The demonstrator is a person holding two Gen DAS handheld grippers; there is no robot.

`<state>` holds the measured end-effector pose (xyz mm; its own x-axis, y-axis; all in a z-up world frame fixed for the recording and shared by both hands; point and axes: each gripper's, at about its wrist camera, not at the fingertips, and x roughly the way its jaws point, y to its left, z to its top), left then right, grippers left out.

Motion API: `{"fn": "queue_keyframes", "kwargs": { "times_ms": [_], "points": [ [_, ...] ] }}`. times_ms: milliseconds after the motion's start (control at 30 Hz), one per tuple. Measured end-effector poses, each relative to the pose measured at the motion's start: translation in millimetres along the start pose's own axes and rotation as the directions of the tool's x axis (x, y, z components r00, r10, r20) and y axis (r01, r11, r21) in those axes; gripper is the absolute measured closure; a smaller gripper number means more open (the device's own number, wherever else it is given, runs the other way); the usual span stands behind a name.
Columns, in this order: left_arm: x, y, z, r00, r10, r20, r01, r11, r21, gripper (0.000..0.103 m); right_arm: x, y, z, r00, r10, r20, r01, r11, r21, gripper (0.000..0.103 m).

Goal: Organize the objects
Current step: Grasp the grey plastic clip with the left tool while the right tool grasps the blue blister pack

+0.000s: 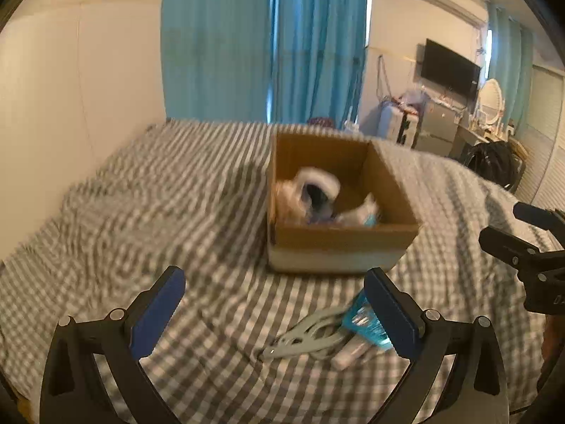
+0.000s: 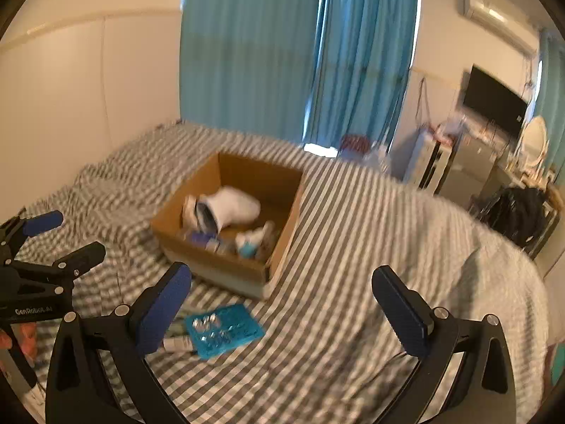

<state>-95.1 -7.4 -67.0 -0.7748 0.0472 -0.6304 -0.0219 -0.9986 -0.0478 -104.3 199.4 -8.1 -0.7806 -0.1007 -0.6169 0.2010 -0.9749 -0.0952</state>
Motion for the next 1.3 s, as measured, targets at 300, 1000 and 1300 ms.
{"fn": "queue_keyframes", "kwargs": {
  "times_ms": [300,1000,1300],
  "points": [
    [79,-2,-61,0.983,-0.014,-0.184,0.038,0.992,0.124,0.0,82,-1,-56,0.983,0.022,-0.181,-0.015,0.999,0.038,0.0],
    [93,-62,-98,0.953,-0.154,-0.263,0.228,0.932,0.282,0.038,88,-15,-81,0.973,0.001,-0.23,0.02,0.996,0.091,0.0],
    [57,-14,-80,0.968,-0.1,-0.231,0.125,0.988,0.094,0.039,86,-7,-84,0.973,-0.001,-0.229,0.024,0.995,0.1,0.0]
  ]
}}
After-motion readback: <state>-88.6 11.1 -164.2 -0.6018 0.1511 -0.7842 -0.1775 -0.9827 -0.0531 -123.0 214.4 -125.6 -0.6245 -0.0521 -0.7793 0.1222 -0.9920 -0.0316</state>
